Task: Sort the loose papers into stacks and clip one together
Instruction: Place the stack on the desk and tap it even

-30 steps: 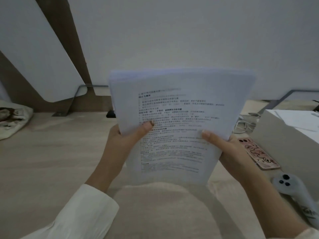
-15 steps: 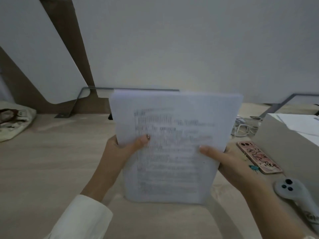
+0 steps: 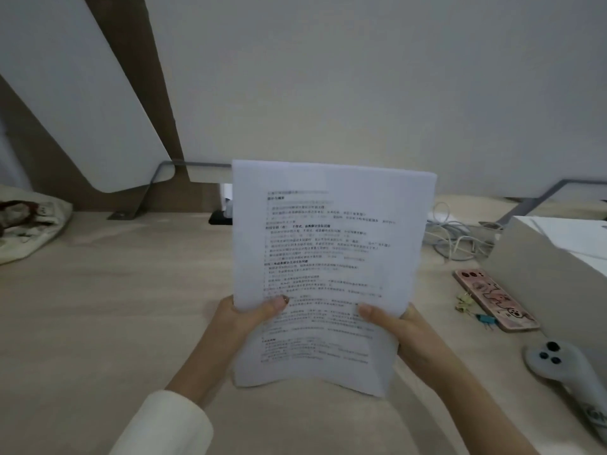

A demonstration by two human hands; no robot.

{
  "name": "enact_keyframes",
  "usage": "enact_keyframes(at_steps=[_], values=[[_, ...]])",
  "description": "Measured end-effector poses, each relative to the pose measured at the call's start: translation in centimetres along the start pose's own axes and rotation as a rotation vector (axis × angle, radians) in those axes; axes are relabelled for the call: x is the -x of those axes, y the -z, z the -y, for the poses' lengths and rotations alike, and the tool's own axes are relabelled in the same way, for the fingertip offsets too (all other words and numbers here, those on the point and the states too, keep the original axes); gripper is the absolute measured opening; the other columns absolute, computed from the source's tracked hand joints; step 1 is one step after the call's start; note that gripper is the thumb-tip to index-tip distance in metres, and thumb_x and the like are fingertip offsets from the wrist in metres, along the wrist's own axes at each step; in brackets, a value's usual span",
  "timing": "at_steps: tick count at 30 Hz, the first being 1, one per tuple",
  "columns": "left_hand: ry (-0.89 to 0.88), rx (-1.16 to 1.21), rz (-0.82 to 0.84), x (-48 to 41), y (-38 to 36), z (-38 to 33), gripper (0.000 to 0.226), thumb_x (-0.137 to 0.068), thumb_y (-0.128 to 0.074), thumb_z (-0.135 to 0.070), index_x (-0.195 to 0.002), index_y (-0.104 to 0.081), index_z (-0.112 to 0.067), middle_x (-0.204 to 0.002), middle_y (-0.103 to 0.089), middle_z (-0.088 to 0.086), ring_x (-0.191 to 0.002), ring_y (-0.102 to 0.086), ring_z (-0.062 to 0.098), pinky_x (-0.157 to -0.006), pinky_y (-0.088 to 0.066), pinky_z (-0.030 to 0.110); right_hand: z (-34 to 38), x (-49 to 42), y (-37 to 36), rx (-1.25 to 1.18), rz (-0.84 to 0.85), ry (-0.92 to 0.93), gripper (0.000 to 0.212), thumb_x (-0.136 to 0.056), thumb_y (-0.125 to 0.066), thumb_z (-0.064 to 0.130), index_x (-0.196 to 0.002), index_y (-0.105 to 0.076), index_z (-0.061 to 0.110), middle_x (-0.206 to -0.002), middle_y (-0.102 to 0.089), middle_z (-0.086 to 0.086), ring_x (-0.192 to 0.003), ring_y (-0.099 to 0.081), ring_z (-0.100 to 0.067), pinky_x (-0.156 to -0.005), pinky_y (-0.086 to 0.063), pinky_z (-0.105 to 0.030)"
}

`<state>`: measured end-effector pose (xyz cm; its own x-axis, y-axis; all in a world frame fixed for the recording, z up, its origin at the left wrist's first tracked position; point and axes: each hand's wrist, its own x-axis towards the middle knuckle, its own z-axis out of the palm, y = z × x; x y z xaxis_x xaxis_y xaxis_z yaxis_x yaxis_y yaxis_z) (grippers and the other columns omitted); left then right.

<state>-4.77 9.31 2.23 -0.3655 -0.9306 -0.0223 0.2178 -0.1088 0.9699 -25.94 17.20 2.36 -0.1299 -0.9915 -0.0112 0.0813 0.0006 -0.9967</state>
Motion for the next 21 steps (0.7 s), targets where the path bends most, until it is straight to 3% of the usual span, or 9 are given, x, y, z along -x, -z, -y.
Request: enact_keyframes(at_steps=[3, 7, 11, 15, 18, 21], values=[[-0.054, 0.024, -0.016, -0.3, -0.2, -0.5, 0.027, -0.064, -0.072, -0.020, -0.091, -0.072, -0.020, -0.092, -0.076, 0.000, -0.082, -0.073, 0.016, -0.066, -0.058, 0.026, 0.4, -0.2, -0.2, -0.017, -0.024, 0.070, 0.025, -0.082, -0.062, 0.013, -0.104, -0.072, 0.020, -0.110, -0.072, -0.004, -0.101, -0.069, -0.024, -0.087, -0.056, -0.041], [-0.087, 0.030, -0.020, -0.2, -0.2, -0.8, 0.019, -0.074, -0.070, -0.007, -0.080, -0.075, -0.024, -0.090, -0.076, -0.005, -0.080, -0.072, 0.011, -0.063, -0.056, 0.019, 0.4, -0.4, -0.2, -0.018, -0.016, 0.063, 0.025, -0.080, -0.060, 0.014, -0.097, -0.074, 0.025, -0.107, -0.073, -0.001, -0.099, -0.069, -0.020, -0.082, -0.058, -0.032], [-0.205, -0.011, -0.103, -0.1, -0.7, -3.5, 0.025, -0.066, -0.077, -0.031, -0.088, -0.068, -0.025, -0.082, -0.076, -0.011, -0.074, -0.072, 0.006, -0.058, -0.054, 0.015, -0.8, -0.5, -0.3, -0.017, -0.017, 0.024, 0.024, -0.081, -0.066, 0.016, -0.102, -0.073, 0.022, -0.111, -0.072, -0.002, -0.103, -0.068, -0.022, -0.086, -0.056, -0.034], [-0.453, -0.050, -0.213, -0.2, -2.4, -8.4, 0.035, -0.078, -0.057, -0.054, -0.082, -0.065, -0.019, -0.070, -0.068, -0.009, -0.062, -0.064, 0.002, -0.056, -0.051, 0.016, -0.7, -0.4, -0.3, -0.016, 0.021, 0.005, 0.028, -0.077, -0.062, 0.018, -0.101, -0.074, 0.022, -0.110, -0.073, -0.002, -0.101, -0.069, -0.021, -0.082, -0.057, -0.030], [-0.534, -0.150, -0.303, -0.4, -3.2, -9.8, 0.028, -0.092, -0.044, -0.034, -0.089, -0.064, -0.014, -0.072, -0.061, -0.008, -0.055, -0.054, -0.005, -0.049, -0.042, 0.009, -0.7, -0.3, -0.3, -0.025, 0.025, 0.006, 0.028, -0.077, -0.062, 0.018, -0.102, -0.073, 0.023, -0.111, -0.072, -0.001, -0.101, -0.068, -0.021, -0.082, -0.057, -0.031], [-0.578, -0.152, -0.309, -0.6, -3.4, -10.4, 0.027, -0.090, -0.036, -0.016, -0.083, -0.062, -0.020, -0.074, -0.063, -0.010, -0.058, -0.056, -0.007, -0.051, -0.041, 0.007, -0.7, -0.1, -0.4, -0.024, 0.028, -0.005, 0.028, -0.078, -0.061, 0.020, -0.103, -0.073, 0.023, -0.111, -0.072, -0.002, -0.102, -0.068, -0.022, -0.085, -0.057, -0.034]])
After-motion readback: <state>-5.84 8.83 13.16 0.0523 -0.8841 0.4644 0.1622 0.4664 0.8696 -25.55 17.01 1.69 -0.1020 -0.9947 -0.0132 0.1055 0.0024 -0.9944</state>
